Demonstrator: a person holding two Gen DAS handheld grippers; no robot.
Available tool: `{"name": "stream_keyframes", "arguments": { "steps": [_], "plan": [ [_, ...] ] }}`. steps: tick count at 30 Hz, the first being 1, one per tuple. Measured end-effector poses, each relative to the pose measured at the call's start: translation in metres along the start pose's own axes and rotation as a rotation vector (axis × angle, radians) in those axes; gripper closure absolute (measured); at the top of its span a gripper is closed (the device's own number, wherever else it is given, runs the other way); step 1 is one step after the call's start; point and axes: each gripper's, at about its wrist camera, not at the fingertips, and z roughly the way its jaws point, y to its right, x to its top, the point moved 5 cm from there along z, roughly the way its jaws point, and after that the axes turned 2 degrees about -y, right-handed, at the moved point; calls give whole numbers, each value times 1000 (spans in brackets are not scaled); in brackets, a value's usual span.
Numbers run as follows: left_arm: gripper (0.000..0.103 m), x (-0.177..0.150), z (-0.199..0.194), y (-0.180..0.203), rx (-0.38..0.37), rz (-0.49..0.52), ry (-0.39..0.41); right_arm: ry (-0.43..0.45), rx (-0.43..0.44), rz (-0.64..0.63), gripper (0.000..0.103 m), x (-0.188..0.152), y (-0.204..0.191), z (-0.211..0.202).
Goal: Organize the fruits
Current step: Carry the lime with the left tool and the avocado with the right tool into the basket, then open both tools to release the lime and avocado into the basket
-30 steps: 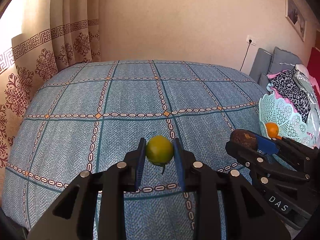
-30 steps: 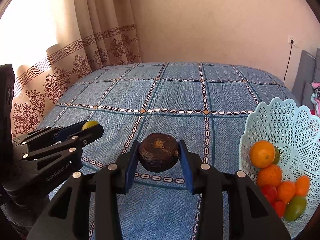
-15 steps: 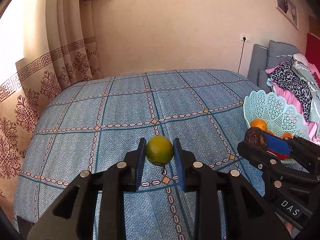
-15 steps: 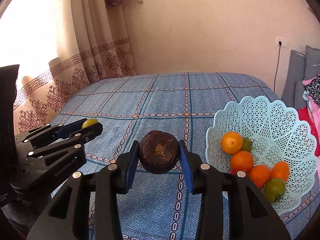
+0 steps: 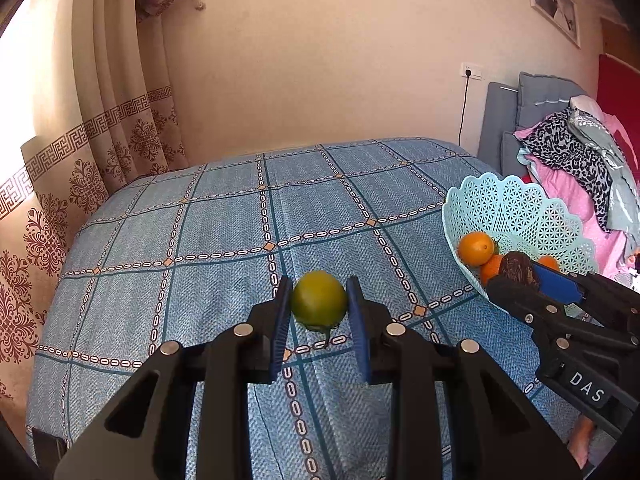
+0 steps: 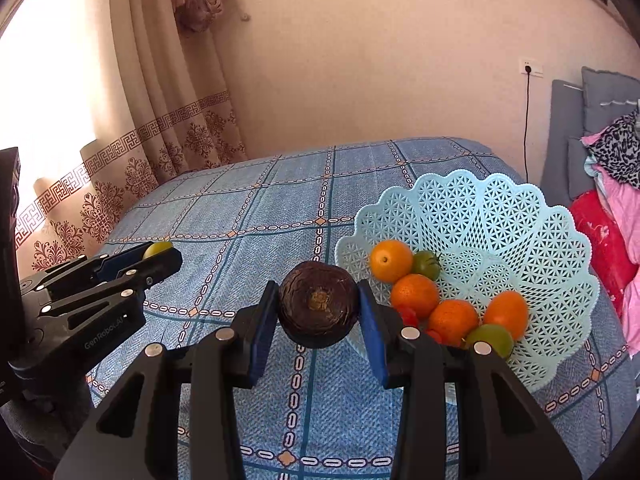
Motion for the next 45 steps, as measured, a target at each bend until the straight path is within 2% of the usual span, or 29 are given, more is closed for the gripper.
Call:
{"name": "stream_keyframes", "arguments": {
  "steps": [13,24,45],
  "plan": [
    [75,11,-2,40,-68,47,9,62,-97,89,63,5,64,-28],
    [75,21,2,81,-140,101,11,61,-175,160,63,4,116,-28],
    [75,39,41,166,-364,165,-48,90,-189,199,63,13,143,-29]
  ]
}}
